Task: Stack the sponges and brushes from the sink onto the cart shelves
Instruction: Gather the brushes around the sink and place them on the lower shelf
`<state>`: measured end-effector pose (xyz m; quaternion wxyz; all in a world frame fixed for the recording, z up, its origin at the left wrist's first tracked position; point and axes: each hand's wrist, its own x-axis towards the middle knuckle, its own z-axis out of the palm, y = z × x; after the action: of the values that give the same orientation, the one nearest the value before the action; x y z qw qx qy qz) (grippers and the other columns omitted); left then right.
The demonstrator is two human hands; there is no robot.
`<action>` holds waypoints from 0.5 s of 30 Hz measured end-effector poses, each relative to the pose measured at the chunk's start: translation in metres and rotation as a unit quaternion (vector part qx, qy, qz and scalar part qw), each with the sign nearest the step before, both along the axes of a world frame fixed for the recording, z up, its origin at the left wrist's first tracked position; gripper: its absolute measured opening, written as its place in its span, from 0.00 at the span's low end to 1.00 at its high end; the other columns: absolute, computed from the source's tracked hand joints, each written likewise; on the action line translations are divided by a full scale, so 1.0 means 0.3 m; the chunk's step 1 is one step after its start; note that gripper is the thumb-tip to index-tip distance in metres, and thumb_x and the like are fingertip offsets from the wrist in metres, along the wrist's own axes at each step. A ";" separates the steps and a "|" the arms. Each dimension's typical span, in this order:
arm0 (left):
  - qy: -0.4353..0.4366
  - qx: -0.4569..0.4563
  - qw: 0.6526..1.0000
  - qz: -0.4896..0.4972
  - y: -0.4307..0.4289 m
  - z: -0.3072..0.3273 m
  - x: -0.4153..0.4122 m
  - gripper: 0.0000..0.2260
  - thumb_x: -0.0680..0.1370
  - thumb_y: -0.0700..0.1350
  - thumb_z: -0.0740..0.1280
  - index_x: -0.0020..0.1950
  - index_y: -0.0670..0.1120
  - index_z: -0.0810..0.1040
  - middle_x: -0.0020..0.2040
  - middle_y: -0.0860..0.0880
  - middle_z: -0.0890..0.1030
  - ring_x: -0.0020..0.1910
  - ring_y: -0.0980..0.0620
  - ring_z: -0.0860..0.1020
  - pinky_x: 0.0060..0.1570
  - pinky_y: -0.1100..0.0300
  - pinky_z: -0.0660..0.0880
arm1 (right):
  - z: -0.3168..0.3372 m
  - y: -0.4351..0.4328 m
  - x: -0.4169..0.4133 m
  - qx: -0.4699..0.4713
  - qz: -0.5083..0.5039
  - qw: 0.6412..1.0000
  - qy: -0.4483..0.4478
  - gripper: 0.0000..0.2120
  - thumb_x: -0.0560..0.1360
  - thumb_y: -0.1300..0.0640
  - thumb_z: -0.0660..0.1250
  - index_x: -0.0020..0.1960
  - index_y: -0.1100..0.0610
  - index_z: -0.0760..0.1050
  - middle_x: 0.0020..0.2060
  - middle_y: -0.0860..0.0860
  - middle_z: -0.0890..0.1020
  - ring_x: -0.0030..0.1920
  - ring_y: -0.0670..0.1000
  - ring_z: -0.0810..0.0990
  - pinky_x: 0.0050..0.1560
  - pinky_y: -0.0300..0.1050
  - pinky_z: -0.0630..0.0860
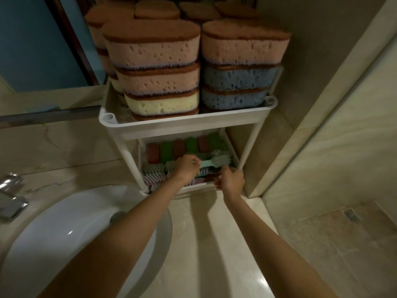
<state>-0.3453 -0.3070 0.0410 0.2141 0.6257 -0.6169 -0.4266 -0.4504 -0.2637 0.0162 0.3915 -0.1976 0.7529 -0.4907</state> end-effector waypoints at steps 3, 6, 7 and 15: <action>0.001 0.026 0.999 -0.023 -0.020 0.001 -0.040 0.10 0.81 0.39 0.57 0.52 0.38 0.78 0.50 0.36 0.80 0.47 0.45 0.78 0.40 0.61 0.70 | -0.007 -0.008 -0.024 0.001 0.029 0.998 0.053 0.09 0.75 0.61 0.59 0.40 0.62 0.76 0.41 0.65 0.82 0.43 0.63 0.81 0.48 0.58 0.80; -0.029 0.025 0.998 -0.050 -0.043 -0.012 -0.052 0.09 0.81 0.39 0.57 0.50 0.41 0.77 0.46 0.41 0.76 0.46 0.49 0.76 0.37 0.62 0.68 | -0.003 -0.029 -0.048 -0.006 0.078 0.992 0.095 0.08 0.75 0.62 0.60 0.46 0.64 0.77 0.43 0.64 0.81 0.43 0.61 0.81 0.48 0.55 0.80; -0.043 0.021 0.997 -0.059 -0.052 -0.019 -0.055 0.11 0.80 0.39 0.57 0.54 0.40 0.78 0.49 0.40 0.78 0.48 0.47 0.77 0.41 0.62 0.69 | -0.005 -0.038 -0.054 -0.004 0.095 0.989 0.116 0.09 0.75 0.62 0.60 0.49 0.65 0.77 0.45 0.64 0.81 0.45 0.62 0.81 0.50 0.56 0.80; -0.171 -0.063 0.977 -0.111 -0.066 -0.036 -0.073 0.13 0.80 0.39 0.58 0.60 0.40 0.78 0.60 0.39 0.79 0.57 0.42 0.77 0.50 0.59 0.70 | -0.010 -0.060 -0.070 0.032 0.157 0.962 0.220 0.11 0.77 0.60 0.59 0.55 0.65 0.74 0.51 0.63 0.81 0.52 0.62 0.80 0.53 0.49 0.77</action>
<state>-0.3671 -0.3269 0.0302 0.0957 0.6021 -0.7359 -0.2946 -0.4715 -0.2817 0.0131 0.2941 -0.4043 0.7952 -0.3431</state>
